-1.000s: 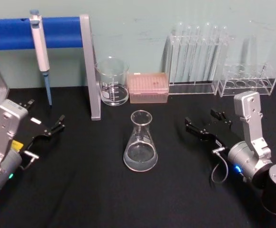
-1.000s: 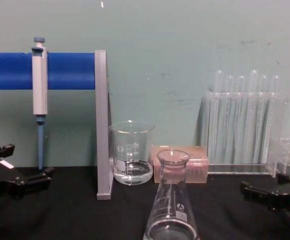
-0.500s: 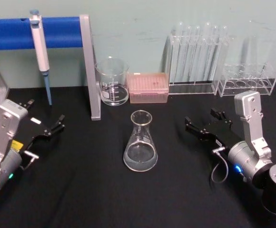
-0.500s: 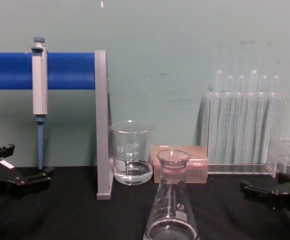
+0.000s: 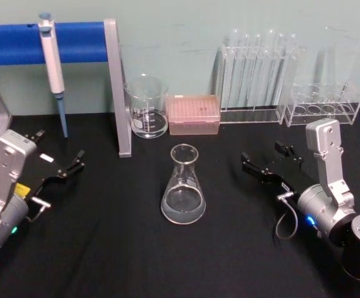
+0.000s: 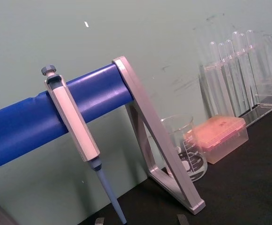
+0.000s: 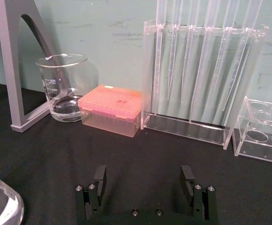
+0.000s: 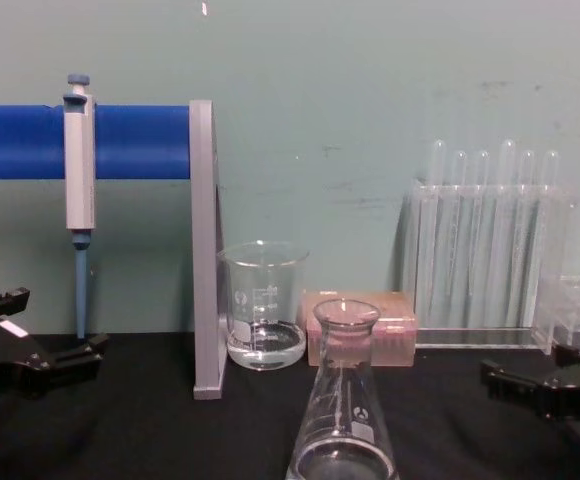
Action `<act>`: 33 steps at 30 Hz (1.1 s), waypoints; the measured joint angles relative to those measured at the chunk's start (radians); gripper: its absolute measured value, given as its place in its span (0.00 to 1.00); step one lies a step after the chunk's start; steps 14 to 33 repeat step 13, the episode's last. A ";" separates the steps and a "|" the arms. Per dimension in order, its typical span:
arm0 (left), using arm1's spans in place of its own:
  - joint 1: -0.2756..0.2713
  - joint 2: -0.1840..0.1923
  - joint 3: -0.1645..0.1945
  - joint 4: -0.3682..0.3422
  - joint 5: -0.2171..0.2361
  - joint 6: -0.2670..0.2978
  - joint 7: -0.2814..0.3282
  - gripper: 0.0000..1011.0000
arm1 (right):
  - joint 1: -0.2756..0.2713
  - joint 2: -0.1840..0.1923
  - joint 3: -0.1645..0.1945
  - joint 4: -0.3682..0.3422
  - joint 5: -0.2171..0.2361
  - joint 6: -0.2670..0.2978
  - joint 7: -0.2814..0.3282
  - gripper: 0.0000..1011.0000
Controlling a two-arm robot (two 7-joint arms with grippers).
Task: Grasp the erlenmeyer flask with one hand, shake it three times, then place it back.
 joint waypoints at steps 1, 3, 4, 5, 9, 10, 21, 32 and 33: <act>0.000 0.000 0.000 0.000 0.000 0.000 0.000 0.99 | 0.000 0.000 0.000 0.000 0.000 0.000 0.000 0.99; 0.000 0.000 0.000 0.000 0.000 0.000 0.000 0.99 | 0.000 0.000 0.000 0.000 0.000 0.000 0.000 0.99; 0.000 0.000 0.000 0.000 0.000 0.000 0.000 0.99 | 0.000 0.000 0.000 0.000 0.000 0.000 0.000 0.99; 0.000 0.000 0.000 0.000 0.000 0.000 0.000 0.99 | 0.000 0.000 0.000 0.000 0.000 0.000 0.000 0.99; 0.000 0.000 0.000 0.000 0.000 0.000 0.000 0.99 | 0.000 0.000 0.000 0.000 0.000 0.000 0.000 0.99; 0.000 0.000 0.000 0.000 0.000 0.000 0.000 0.99 | 0.000 0.000 0.000 0.000 0.000 0.000 0.000 0.99; 0.000 0.000 0.000 0.000 0.000 0.000 0.000 0.99 | 0.000 0.000 0.000 0.000 0.000 0.000 0.000 0.99; 0.000 0.000 0.000 0.000 0.000 0.000 0.000 0.99 | 0.000 0.000 0.000 0.000 0.000 0.000 0.000 0.99; 0.000 0.000 0.000 0.000 0.000 0.000 0.000 0.99 | 0.000 0.000 0.000 0.000 0.000 0.000 0.000 0.99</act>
